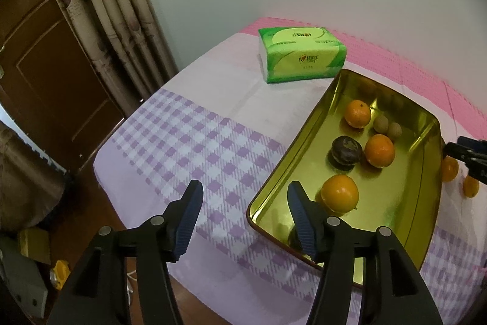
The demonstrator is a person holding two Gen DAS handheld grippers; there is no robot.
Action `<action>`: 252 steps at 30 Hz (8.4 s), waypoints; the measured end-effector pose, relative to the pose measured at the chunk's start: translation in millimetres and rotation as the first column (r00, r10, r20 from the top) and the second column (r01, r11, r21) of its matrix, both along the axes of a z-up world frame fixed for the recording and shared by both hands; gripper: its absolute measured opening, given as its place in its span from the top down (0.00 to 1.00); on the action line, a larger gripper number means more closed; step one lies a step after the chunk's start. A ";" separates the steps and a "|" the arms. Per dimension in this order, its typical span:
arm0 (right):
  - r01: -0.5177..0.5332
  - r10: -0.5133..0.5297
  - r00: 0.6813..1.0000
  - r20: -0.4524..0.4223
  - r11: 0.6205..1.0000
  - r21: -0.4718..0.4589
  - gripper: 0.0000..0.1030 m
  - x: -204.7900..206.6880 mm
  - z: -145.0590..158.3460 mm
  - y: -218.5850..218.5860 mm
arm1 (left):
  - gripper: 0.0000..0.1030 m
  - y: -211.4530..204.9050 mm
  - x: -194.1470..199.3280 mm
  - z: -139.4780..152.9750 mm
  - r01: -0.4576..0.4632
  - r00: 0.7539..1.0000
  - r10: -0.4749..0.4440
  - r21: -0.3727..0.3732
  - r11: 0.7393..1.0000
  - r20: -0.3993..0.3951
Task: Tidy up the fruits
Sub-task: 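Reach the right gripper to a kiwi beside the tray and grasp it, then grasp an orange on the cloth with the left gripper while the right gripper holds the kiwi, then lower the orange into the tray and open the left gripper, then carry the kiwi over the tray and open the right gripper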
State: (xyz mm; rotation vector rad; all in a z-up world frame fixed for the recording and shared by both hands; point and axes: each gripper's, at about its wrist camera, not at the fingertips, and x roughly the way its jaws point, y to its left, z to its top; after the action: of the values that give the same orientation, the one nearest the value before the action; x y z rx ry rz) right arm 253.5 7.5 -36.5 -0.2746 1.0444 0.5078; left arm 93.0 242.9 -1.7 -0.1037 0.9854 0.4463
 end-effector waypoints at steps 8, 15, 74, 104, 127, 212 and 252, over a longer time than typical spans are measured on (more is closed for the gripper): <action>-0.073 0.071 0.997 0.033 0.996 0.044 0.60 -24.2 15.7 0.8 | 0.41 -0.5 1.2 -3.2 0.007 1.000 -0.008 -0.019 1.000 -0.013; -0.293 0.294 0.956 0.003 0.955 -0.032 0.78 -40.8 1.1 32.1 | 0.40 -7.5 1.4 -4.6 0.031 0.999 -0.031 -0.010 0.999 -0.024; 0.494 -0.512 0.852 0.108 0.855 0.155 0.78 -135.8 -21.0 -297.7 | 0.37 -217.0 108.9 0.3 0.397 0.890 -0.455 -0.433 0.809 -0.035; 0.457 -0.470 0.879 0.084 0.879 0.138 0.77 -129.9 -26.4 -284.4 | 0.61 -209.2 60.8 -3.7 0.436 0.881 -0.472 -0.367 0.822 -0.009; 0.469 -0.470 0.873 0.133 0.882 0.039 0.77 -130.6 -28.1 -272.4 | 0.60 -131.9 -20.2 44.9 0.440 0.897 -0.426 -0.146 0.886 0.116; 0.487 -0.489 0.867 0.097 0.872 0.047 0.78 -131.8 -23.7 -264.0 | 0.58 -69.7 16.4 -12.1 0.279 0.960 -0.279 -0.026 0.960 -0.011; -0.077 0.053 0.994 0.096 0.960 0.270 0.77 -98.1 54.2 45.4 | 0.44 -34.8 15.2 -0.9 0.152 0.988 -0.152 -0.023 0.988 -0.001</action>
State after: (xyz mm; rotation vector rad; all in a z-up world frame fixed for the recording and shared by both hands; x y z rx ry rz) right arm 155.4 52.9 17.6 -0.0854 0.8694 0.6863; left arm 108.2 208.1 -2.7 -0.0481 0.9937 0.2958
